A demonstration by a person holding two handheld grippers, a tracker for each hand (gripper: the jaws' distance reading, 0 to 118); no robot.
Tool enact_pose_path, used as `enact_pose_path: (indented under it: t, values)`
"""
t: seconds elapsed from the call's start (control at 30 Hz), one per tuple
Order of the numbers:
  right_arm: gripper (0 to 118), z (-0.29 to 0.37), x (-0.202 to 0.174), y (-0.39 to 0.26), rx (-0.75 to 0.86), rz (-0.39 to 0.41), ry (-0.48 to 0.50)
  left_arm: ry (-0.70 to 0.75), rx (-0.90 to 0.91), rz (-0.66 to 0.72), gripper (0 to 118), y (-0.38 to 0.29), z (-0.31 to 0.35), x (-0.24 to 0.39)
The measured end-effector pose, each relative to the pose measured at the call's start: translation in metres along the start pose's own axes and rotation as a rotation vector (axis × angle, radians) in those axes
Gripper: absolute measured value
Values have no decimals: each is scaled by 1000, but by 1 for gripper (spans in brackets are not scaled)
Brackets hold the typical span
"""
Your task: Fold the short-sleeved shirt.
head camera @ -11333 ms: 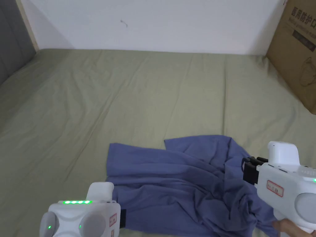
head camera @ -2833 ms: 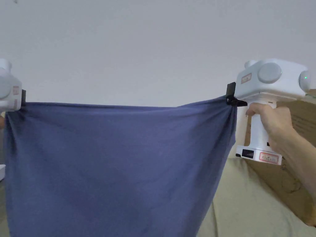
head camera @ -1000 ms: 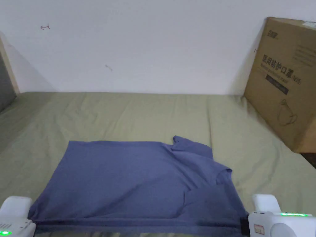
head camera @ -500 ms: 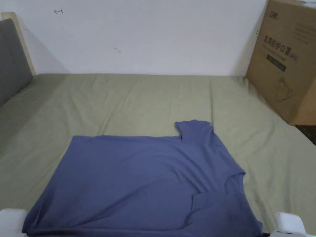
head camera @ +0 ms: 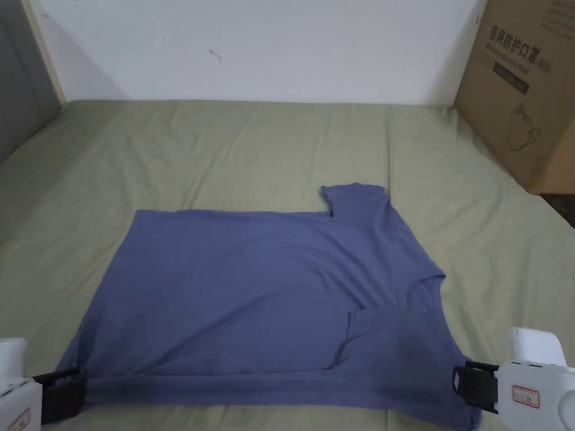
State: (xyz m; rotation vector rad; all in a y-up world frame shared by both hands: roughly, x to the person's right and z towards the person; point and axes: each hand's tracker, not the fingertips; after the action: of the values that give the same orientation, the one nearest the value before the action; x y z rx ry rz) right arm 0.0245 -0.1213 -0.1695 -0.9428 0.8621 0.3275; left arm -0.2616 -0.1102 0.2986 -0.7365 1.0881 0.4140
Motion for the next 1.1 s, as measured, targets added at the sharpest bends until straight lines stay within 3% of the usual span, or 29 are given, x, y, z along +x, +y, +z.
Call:
enact_pose_path:
  t: [0.03,0.07,0.1,0.13,0.23,0.4,0.43,0.53,0.57,0.67,0.7,0.73,0.77,0.8,0.9,1.1]
  values:
    - [25,4,-7,0,25,52,-11,-30,8,30,46,-2,5,0]
    - [17,9,-15,-2,49,115,-43,-56,11,58,37,-4,10,-2]
    - [17,12,-20,-4,61,139,-63,-56,11,67,37,-6,12,-2]
    - [1,15,-24,-7,64,137,-42,-46,11,58,0,-10,14,-1]
    - [0,10,-26,-12,11,71,83,-3,-18,72,0,-21,10,-5]
    - [0,-9,-31,-14,-9,96,41,-12,-49,115,1,-31,4,-18]
    - [0,-12,-29,-14,-23,71,67,-1,-51,101,17,-32,2,-19]
    - [0,-21,-26,-14,-51,14,88,33,-79,33,107,-27,-11,-18]
    - [0,-24,-25,-14,-58,7,81,33,-77,25,112,-26,-16,-18]
    - [0,-22,-26,-18,-69,10,59,12,-74,4,107,-20,-31,-15]
    - [0,-21,-25,-19,-70,12,54,2,-84,3,102,-19,-38,-15]
    - [0,-21,-24,-21,-72,10,52,-16,-97,8,75,-19,-46,-16]
    - [0,-18,-23,-22,-79,2,51,-34,-104,19,35,-19,-52,-17]
    - [0,-18,-21,-23,-86,-9,54,-40,-119,21,4,-19,-60,-18]
    - [0,-18,-11,-21,-91,-42,60,-48,-157,-28,3,-21,-70,-18]
    - [0,-10,6,-18,-61,-108,65,-68,-136,34,3,-16,-58,-28]
